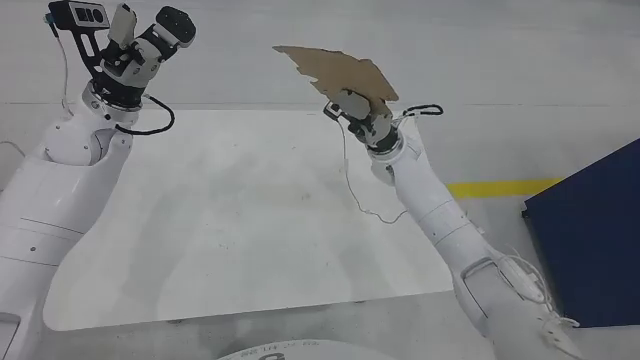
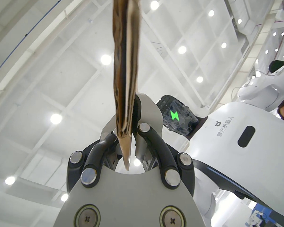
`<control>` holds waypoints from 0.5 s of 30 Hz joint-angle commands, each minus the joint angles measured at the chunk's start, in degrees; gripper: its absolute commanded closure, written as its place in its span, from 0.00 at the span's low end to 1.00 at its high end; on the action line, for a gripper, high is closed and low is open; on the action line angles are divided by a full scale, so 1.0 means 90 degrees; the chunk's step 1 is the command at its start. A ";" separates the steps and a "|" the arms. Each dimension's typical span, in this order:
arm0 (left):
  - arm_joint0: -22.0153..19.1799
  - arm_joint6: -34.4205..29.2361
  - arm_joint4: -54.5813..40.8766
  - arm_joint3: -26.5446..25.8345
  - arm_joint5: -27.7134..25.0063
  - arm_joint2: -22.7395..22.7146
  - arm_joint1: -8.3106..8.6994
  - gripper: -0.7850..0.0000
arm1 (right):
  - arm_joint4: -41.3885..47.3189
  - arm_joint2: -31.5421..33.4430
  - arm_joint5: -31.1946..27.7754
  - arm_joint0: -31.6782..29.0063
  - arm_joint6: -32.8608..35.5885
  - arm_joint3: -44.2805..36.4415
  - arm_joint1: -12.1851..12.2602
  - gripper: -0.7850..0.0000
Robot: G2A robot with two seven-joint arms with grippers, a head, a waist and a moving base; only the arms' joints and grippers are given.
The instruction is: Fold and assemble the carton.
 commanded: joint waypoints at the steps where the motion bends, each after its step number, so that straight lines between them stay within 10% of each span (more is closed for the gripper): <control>1: 0.0000 0.0000 0.0000 0.0000 0.0000 0.0000 0.0000 0.00 | 0.0144 -0.0074 0.0143 -0.0015 -0.0138 -0.0078 0.0005 1.00; 15: 0.0000 0.0000 0.0000 0.0000 0.0000 0.0000 0.0000 0.00 | 0.0836 -0.0234 0.0476 -0.0054 -0.0471 -0.0340 0.0056 1.00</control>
